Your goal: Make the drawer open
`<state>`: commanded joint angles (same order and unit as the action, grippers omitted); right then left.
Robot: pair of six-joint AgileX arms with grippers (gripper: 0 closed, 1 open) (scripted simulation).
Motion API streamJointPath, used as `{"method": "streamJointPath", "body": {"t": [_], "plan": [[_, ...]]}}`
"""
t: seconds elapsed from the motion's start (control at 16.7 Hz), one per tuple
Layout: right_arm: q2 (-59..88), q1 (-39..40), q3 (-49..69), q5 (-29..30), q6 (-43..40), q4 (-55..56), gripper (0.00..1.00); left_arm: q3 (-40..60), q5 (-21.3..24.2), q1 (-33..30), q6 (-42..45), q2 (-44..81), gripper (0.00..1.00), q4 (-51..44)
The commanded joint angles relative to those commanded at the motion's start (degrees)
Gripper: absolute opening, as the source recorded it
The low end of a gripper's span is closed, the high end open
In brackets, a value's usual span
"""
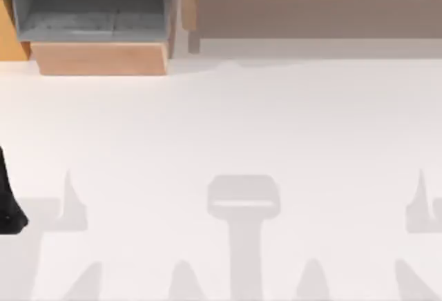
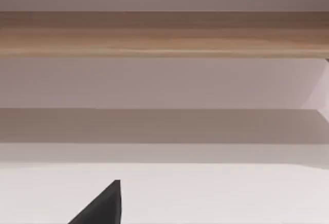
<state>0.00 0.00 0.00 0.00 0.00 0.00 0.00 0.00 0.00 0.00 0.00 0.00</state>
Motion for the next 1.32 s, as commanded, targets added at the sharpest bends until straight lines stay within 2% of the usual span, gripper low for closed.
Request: {"method": "streamJointPath", "body": {"t": [0.18, 0.42, 1.02, 1.32], "plan": [[0.0, 0.0, 0.0, 0.0, 0.0, 0.0, 1.00, 0.5, -0.5, -0.4, 0.1, 0.7, 1.00, 0.6], [0.0, 0.0, 0.0, 0.0, 0.0, 0.0, 1.00, 5.0, -4.8, -4.4, 0.3, 9.4, 1.00, 6.4], [0.0, 0.0, 0.0, 0.0, 0.0, 0.0, 1.00, 24.4, -22.5, -23.0, 0.6, 54.5, 1.00, 31.2], [0.0, 0.0, 0.0, 0.0, 0.0, 0.0, 1.00, 30.8, -28.4, -29.0, 0.9, 69.8, 1.00, 39.4]]}}
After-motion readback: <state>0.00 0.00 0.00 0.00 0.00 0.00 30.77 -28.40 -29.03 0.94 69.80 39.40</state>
